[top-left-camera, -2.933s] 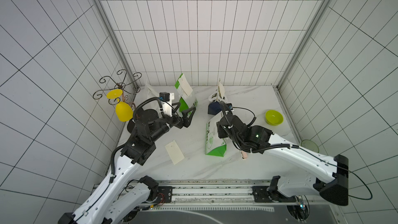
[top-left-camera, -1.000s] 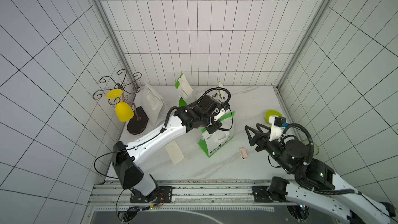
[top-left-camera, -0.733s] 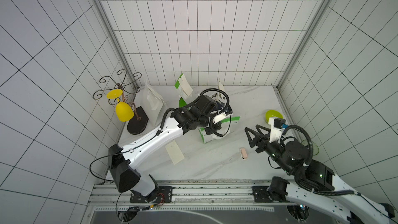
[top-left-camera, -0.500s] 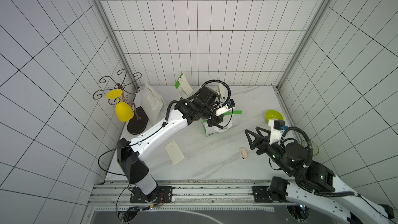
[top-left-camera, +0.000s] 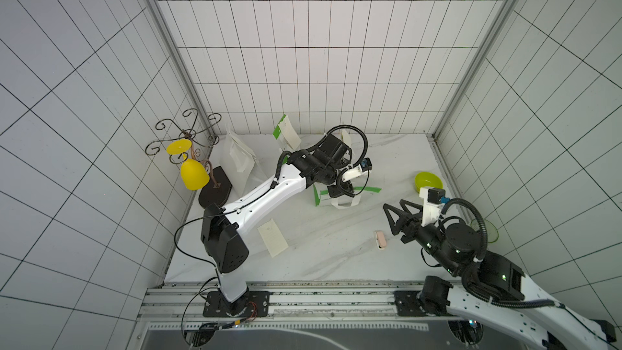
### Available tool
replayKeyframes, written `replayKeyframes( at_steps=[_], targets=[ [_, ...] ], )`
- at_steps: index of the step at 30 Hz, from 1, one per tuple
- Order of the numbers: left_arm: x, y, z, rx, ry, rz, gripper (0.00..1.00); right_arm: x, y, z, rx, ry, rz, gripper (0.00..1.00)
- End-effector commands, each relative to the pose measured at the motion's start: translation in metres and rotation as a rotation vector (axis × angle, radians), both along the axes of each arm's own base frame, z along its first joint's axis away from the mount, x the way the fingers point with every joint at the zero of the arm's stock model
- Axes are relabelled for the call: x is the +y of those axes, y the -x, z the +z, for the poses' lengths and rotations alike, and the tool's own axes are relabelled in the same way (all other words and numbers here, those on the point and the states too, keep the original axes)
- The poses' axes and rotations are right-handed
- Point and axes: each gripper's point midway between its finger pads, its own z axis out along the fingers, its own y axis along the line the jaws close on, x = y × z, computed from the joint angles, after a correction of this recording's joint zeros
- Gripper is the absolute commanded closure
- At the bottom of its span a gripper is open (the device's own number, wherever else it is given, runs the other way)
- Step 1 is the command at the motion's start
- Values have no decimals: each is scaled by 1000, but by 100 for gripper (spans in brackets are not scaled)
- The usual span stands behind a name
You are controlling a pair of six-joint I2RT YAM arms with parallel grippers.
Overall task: Staple the receipts to the bags
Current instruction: Adjust the takeout bag at the center of the board.
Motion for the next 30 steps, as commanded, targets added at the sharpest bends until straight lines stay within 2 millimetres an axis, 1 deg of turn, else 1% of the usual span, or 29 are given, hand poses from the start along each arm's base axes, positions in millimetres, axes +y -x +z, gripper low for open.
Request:
replayKeyframes(
  at_steps=[1,2,3,4,6,8,9,12,14,18,19,20,21,22,24,28,30],
  targets=[
    [-2,-13,18,-48,35,23,49,3,1,-17,31,29,6,30],
    [-3,-13,20,-53,40,20,50,3,0,-18,31,31,3,30],
    [-2,-14,24,-57,46,19,59,3,0,-18,32,33,1,30],
    [-3,-9,29,-43,57,-9,69,3,-1,-17,32,32,0,30],
    [-5,-4,37,-41,71,-27,84,2,-1,-17,32,34,-3,30],
    [-5,-2,40,-44,74,-42,93,3,-1,-17,30,34,-4,30],
    [-4,-1,41,-45,72,-51,100,3,-1,-16,29,32,-3,30],
    [-2,5,41,-17,86,-86,100,3,-1,-18,34,35,-3,30],
    [-1,6,39,4,93,-93,100,4,-1,-19,38,36,-2,30],
    [1,0,37,13,108,-75,100,4,-1,-20,41,38,0,30],
    [1,-5,36,-1,104,-49,96,4,-1,-20,41,37,0,30],
    [3,-12,38,-15,106,-14,77,5,-1,-20,42,39,2,30],
    [3,-16,40,-19,113,4,67,5,-1,-20,42,36,1,30],
    [3,-20,43,-27,121,16,62,5,-1,-19,42,35,3,30],
    [3,-23,48,-38,136,22,57,5,-1,-19,42,35,3,30],
    [4,-32,55,-65,147,47,53,6,-1,-19,43,34,8,30],
    [5,-35,60,-69,162,56,48,7,-1,-19,42,37,10,30]
  ],
)
